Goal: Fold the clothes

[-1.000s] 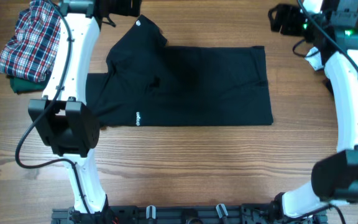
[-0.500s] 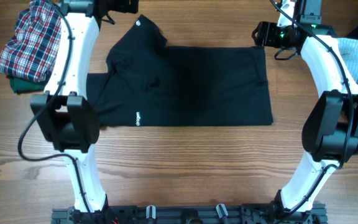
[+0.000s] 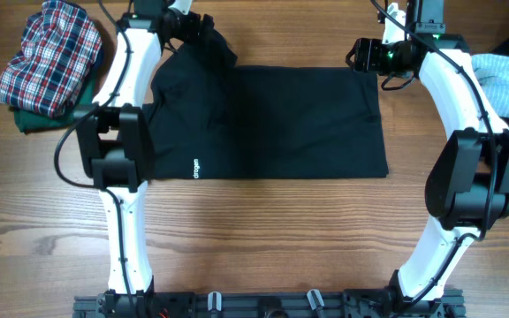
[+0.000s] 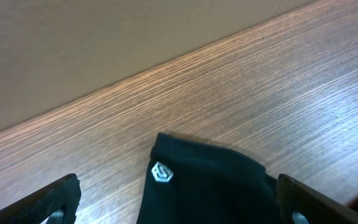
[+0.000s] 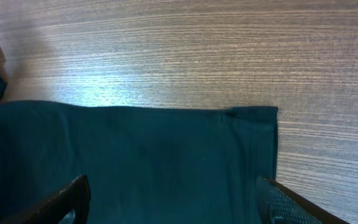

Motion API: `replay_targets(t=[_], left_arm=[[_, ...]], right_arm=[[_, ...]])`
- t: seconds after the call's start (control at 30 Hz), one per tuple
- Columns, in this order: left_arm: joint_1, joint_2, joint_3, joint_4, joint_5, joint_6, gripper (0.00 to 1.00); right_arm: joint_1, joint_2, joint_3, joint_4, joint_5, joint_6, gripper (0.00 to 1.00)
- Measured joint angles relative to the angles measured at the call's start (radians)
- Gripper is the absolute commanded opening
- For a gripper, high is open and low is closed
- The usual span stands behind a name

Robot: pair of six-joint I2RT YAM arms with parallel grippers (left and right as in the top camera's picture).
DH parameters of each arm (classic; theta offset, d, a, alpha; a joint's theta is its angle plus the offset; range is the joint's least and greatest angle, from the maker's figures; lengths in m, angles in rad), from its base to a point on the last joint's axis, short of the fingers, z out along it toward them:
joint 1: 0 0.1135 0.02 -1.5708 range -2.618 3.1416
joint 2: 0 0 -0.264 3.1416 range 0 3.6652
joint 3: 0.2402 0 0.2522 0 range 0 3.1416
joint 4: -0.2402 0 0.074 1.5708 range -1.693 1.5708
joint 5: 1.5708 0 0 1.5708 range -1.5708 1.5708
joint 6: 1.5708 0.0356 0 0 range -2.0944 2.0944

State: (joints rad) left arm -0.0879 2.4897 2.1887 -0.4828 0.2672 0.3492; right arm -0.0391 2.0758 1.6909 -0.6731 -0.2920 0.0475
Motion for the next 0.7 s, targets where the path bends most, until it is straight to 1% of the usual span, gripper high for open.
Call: replay_targets(t=[0.13, 0.37, 0.7], left_arm=[[-0.011, 0.032, 0.000, 0.045, 0.011, 0.013, 1.00], [-0.028, 0.084, 0.000, 0.076, 0.019, 0.016, 1.00], [-0.028, 0.142, 0.000, 0.176, 0.019, 0.016, 0.99]], right_arm=[[0.000, 0.000, 0.000, -0.019, 0.000, 0.000, 0.85], [0.000, 0.000, 0.000, -0.027, 0.000, 0.000, 0.85], [0.000, 0.000, 0.000, -0.028, -0.004, 0.019, 0.85]])
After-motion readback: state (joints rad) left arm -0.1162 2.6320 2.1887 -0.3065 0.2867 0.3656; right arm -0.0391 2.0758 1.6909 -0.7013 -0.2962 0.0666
